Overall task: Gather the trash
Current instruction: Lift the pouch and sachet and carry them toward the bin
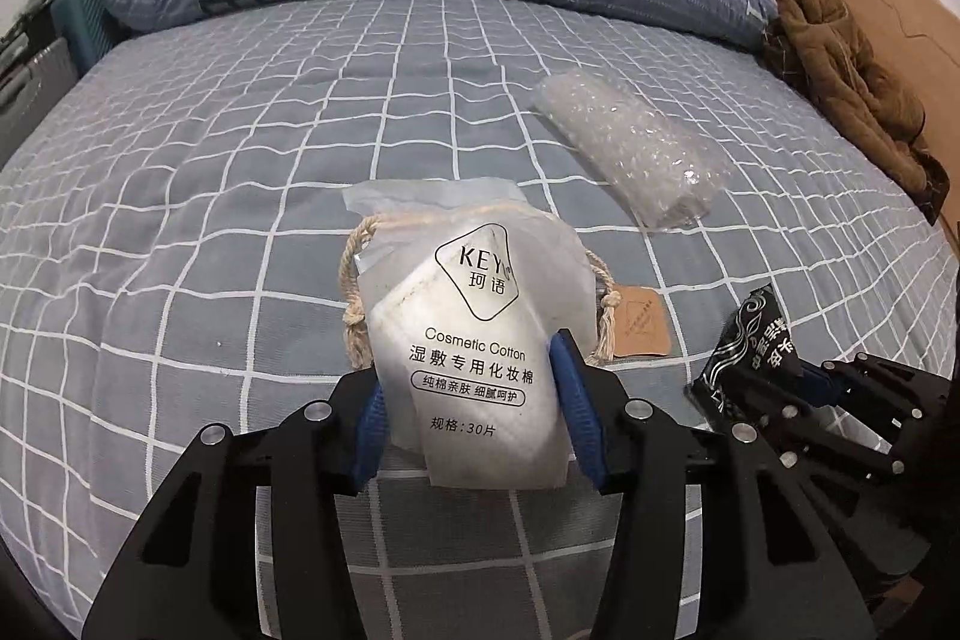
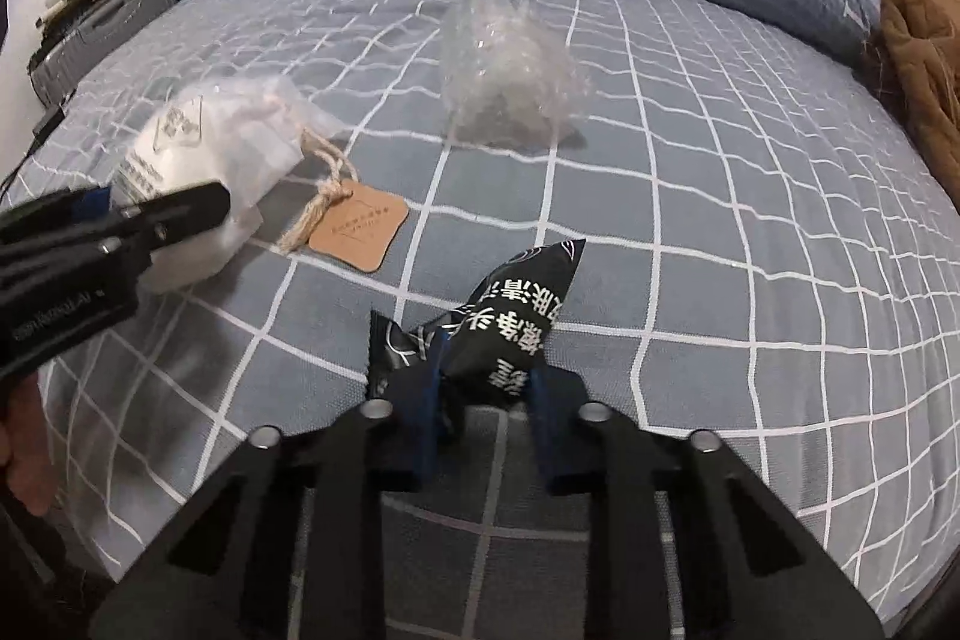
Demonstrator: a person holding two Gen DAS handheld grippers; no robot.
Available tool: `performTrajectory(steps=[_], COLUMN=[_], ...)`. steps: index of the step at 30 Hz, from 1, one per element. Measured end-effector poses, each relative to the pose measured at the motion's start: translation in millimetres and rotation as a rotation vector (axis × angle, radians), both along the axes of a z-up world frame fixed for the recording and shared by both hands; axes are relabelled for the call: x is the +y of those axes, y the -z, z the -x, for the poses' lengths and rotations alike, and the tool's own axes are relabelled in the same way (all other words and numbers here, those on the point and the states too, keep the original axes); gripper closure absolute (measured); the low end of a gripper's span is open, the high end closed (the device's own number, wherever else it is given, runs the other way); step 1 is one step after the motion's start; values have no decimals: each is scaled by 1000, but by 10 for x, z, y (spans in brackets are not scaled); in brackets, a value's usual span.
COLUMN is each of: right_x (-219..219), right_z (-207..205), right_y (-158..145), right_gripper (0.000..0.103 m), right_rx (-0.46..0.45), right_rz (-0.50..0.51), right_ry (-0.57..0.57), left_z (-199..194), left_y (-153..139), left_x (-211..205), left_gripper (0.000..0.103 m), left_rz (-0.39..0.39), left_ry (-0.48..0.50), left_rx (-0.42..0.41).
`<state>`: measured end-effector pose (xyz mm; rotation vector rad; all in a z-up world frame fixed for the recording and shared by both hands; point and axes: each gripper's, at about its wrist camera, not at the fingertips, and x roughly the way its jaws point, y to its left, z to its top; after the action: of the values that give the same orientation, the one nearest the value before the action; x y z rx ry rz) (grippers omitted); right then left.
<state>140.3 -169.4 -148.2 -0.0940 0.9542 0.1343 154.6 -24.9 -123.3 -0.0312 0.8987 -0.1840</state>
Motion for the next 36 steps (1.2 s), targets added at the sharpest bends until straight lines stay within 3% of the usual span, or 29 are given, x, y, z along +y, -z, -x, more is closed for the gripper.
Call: performTrajectory(steps=[4, 24, 36], right_x=[-18, -108, -139], right_z=[22, 278, 573], right_y=[-81, -673, -792], right_gripper=[90, 90, 90], right_rx=[-30, -131, -168], right_rz=[-20, -38, -52], right_ry=[2, 46, 66], left_z=[13, 297, 647], left_y=[-34, -378, -493], left_x=[7, -37, -54], left_gripper=[54, 54, 54], left_rz=[6, 32, 45], left_ry=[-5, -13, -15], left_rx=[-11, -40, -65])
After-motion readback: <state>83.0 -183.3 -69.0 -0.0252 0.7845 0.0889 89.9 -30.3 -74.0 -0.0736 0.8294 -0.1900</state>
